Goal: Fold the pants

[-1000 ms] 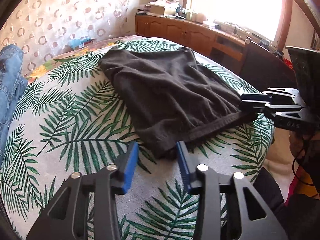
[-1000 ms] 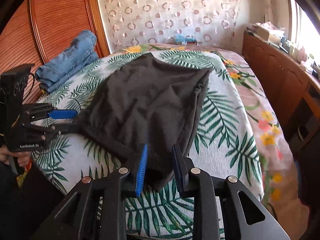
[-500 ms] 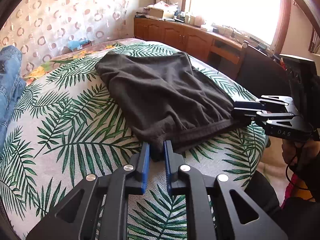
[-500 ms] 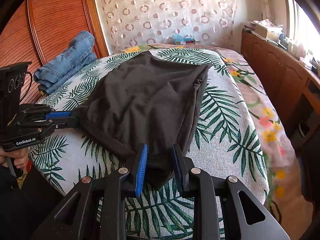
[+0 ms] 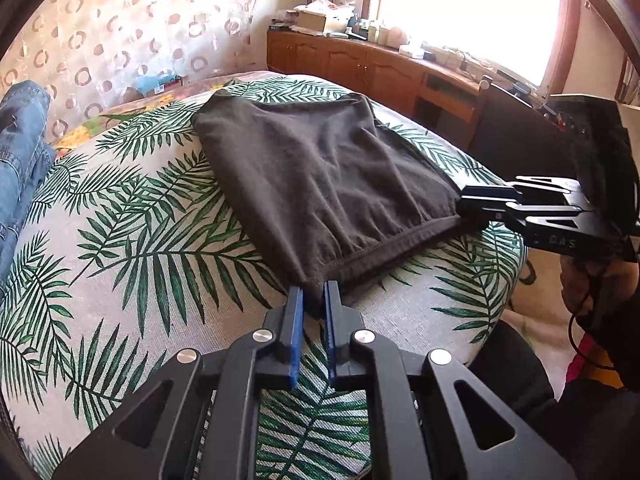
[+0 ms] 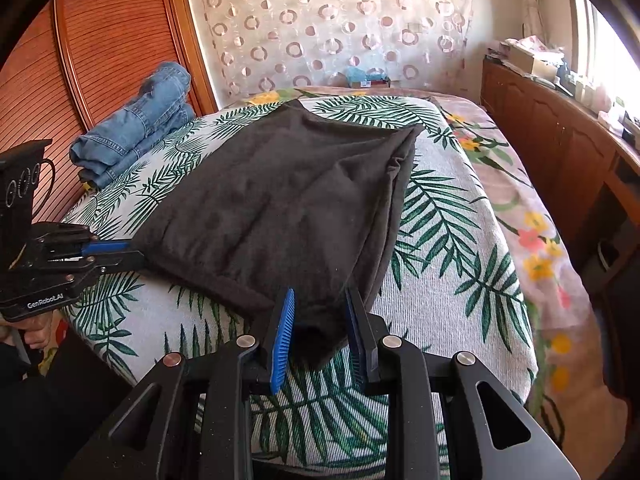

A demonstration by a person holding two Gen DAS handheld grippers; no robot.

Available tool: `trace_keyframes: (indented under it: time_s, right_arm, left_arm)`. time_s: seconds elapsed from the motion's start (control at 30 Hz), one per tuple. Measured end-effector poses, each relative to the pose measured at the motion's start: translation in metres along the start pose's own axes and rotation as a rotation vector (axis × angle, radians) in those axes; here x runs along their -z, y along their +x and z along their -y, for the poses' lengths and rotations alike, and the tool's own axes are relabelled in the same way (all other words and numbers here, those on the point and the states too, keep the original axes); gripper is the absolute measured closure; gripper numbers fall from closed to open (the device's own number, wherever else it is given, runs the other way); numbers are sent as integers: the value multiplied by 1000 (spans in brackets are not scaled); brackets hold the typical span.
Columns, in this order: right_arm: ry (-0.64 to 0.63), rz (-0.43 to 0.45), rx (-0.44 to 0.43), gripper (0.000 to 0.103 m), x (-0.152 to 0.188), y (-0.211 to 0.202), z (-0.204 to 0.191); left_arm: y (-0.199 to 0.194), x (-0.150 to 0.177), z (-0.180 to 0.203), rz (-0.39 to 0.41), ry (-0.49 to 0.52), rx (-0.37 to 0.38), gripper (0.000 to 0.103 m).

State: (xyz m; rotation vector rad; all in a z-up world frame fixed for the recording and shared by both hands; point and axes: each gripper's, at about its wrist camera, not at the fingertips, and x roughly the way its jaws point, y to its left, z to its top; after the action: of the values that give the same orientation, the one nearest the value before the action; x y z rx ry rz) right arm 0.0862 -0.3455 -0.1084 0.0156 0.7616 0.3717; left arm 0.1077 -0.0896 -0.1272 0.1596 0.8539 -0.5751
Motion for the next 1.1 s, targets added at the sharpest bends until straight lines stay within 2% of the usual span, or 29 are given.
trace_keyframes:
  time_s: [0.37, 0.5, 0.57, 0.83, 1.1]
  right_arm:
    - [-35, -14, 29, 77, 2, -4, -7]
    - [-43, -10, 26, 91, 3, -10, -7]
    - [-47, -11, 20, 93, 5, -15, -8]
    - [-42, -10, 24, 93, 7, -17, -10]
    - [-19, -3, 16, 93, 7, -22, -7]
  left_arm:
    - [3, 1, 0, -4, -1, -6, 92]
    - [4, 1, 0, -4, -2, -3, 92]
    - [4, 1, 0, -4, -2, -4, 92]
    - [5, 1, -1, -7, -4, -6, 92]
    - [-6, -1, 8, 4, 20, -42, 91]
